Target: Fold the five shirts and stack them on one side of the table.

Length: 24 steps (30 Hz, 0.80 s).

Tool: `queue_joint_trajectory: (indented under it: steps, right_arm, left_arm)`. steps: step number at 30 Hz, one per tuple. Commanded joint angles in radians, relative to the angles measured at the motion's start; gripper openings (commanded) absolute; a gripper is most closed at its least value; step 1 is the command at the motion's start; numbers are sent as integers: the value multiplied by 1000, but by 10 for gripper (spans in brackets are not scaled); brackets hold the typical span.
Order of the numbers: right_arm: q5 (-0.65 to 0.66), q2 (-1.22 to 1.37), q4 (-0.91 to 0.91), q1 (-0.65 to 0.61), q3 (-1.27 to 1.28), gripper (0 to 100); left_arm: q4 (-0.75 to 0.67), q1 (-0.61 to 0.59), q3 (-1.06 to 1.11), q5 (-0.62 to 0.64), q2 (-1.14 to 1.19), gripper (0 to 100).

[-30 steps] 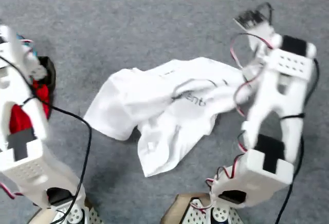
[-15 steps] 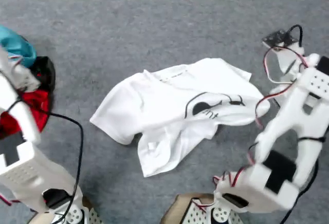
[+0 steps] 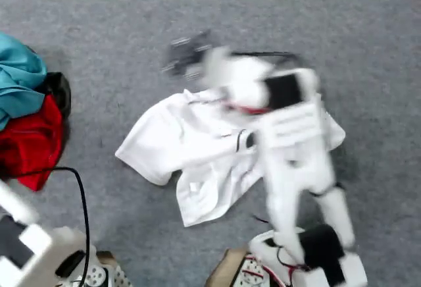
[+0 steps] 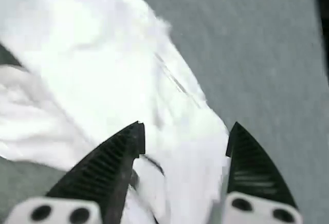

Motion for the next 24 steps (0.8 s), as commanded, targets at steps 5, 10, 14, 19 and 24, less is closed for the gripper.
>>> queue_joint_trajectory:
  steps: [5, 10, 14, 19, 24]
  right_arm:
    - [-49, 343, -37, -323, -145, 247]
    - [-37, 539, 38, -404, -394, 150]
    - [25, 710, 117, -449, -628, 154]
    - [98, 935, 233, -513, -929, 236]
    - [129, 1142, 287, -538, -1158, 250]
  left_arm:
    - [-140, -256, 209, -11, -174, 288]
    - [-342, -440, 285, -40, -183, 288]
    - [-440, -517, 305, -98, -182, 288]
    - [-512, -565, 322, -101, -182, 288]
    - [-511, -575, 333, -101, -182, 289]
